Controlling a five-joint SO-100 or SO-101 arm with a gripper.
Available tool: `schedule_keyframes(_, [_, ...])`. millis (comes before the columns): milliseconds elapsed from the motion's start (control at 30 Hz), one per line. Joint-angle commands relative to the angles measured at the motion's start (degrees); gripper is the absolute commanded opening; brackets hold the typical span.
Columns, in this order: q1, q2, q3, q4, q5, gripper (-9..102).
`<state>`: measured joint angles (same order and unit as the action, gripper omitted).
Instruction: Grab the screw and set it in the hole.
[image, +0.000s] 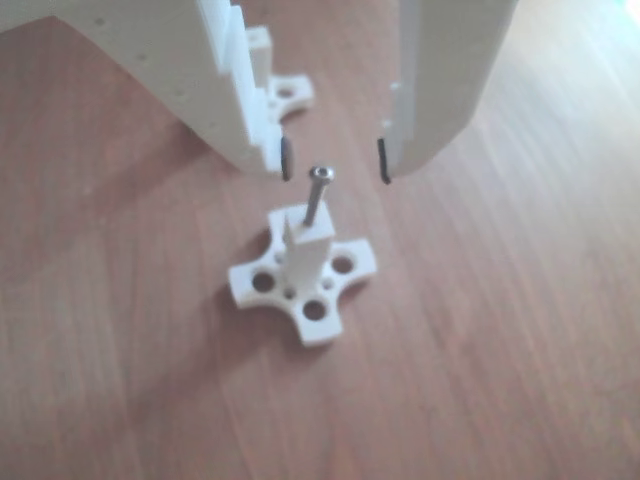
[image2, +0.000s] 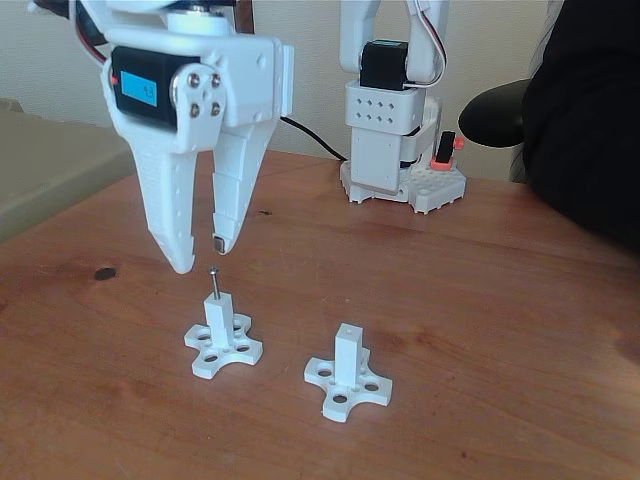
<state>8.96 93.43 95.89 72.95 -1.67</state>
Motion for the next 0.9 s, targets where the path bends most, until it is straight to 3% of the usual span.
schedule_keyframes(0, [-0.18,1.14,-5.1,0.09,0.0,11])
schedule_keyframes(867, [-1.32,-0.79,-5.98,2.02,0.26,12])
